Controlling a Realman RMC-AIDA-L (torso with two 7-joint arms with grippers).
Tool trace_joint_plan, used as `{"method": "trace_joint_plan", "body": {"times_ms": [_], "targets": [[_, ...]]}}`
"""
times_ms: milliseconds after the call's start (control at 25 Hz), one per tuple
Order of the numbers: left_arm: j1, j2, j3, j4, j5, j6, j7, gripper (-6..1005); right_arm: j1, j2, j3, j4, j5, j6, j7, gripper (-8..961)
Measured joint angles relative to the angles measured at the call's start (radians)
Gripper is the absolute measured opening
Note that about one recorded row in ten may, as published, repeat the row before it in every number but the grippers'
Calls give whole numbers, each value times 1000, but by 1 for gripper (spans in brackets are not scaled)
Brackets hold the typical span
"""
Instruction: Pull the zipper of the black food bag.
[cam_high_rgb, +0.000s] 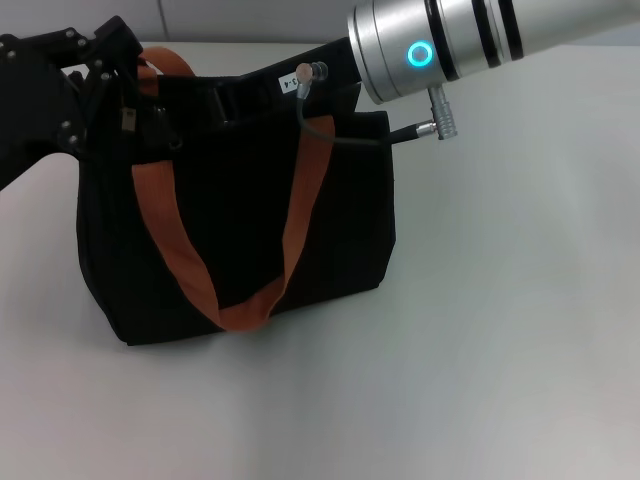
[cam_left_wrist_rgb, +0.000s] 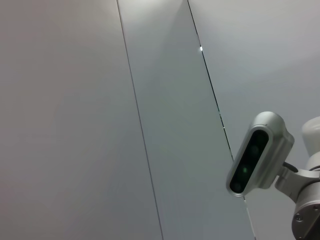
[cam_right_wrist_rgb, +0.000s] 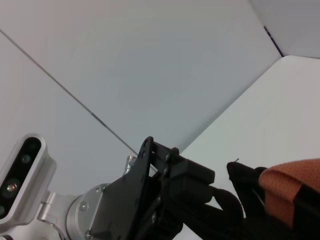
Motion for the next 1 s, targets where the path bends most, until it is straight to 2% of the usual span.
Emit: {"method": "trace_joint_plan", "body": {"times_ms": [320, 520, 640, 1000], "targets": [[0, -1, 5, 0, -3, 0, 1, 94, -2, 1, 0, -6, -1, 8, -17, 264], [2, -1, -1, 0, -3, -4, 1, 95, -5, 1, 0, -6, -2, 9, -16, 165], [4, -1, -1, 0, -3, -1, 1, 95, -6, -1, 1, -6, -2, 11, -16, 20], [6, -1, -1, 0, -3, -4, 1, 97, -4, 1, -15, -43, -72, 33, 29, 0]]}}
